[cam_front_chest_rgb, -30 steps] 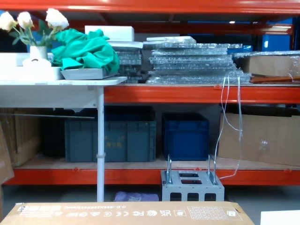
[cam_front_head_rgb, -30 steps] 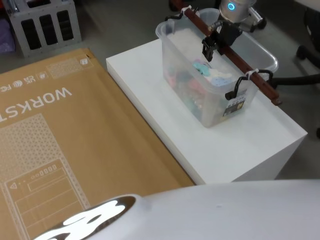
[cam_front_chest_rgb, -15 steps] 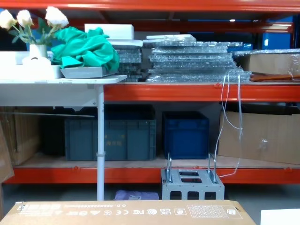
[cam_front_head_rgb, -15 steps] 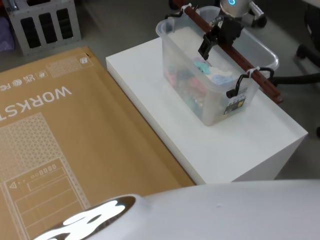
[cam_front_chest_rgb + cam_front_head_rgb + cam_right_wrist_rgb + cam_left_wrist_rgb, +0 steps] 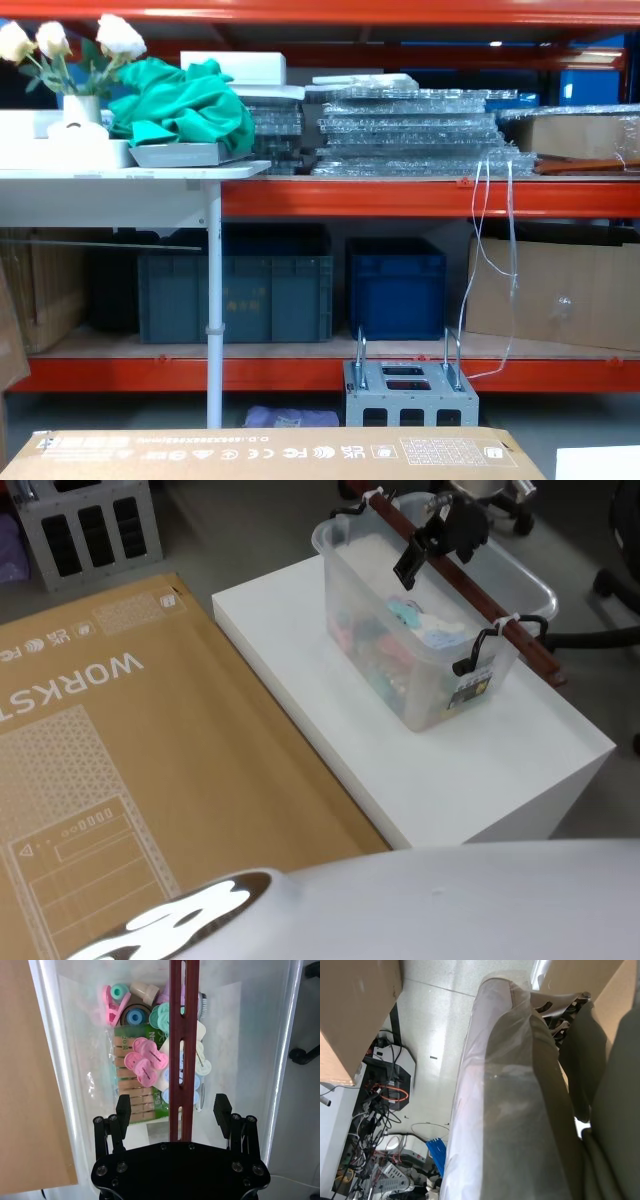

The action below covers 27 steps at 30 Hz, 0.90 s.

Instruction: Use one hand to grasp the basket and place it at the designated location.

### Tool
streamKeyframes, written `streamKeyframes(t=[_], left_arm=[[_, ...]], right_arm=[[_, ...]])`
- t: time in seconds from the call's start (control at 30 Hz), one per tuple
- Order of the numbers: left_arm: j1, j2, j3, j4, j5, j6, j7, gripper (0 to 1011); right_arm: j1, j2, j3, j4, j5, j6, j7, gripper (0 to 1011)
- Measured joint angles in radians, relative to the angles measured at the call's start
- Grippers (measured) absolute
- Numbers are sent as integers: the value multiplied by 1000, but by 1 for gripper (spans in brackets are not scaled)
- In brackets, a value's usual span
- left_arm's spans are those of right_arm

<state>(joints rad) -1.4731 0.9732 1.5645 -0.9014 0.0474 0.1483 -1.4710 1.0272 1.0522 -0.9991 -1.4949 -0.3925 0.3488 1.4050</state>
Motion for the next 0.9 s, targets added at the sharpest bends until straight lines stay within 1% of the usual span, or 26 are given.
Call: streamKeyframes(t=[0.47,0.7,0.77,0.9], left_arm=[[0,0,0,0,0,0,0,0],[0,0,0,0,0,0,0,0],[0,0,0,0,0,0,0,0],[0,0,0,0,0,0,0,0]], right_arm=[[26,15,46,-40,-3,33,68,1000],[43,20,67,-61,-23,39,89,1000],[54,21,75,-71,-36,43,101,1000],[64,21,82,-79,-47,46,113,1000]])
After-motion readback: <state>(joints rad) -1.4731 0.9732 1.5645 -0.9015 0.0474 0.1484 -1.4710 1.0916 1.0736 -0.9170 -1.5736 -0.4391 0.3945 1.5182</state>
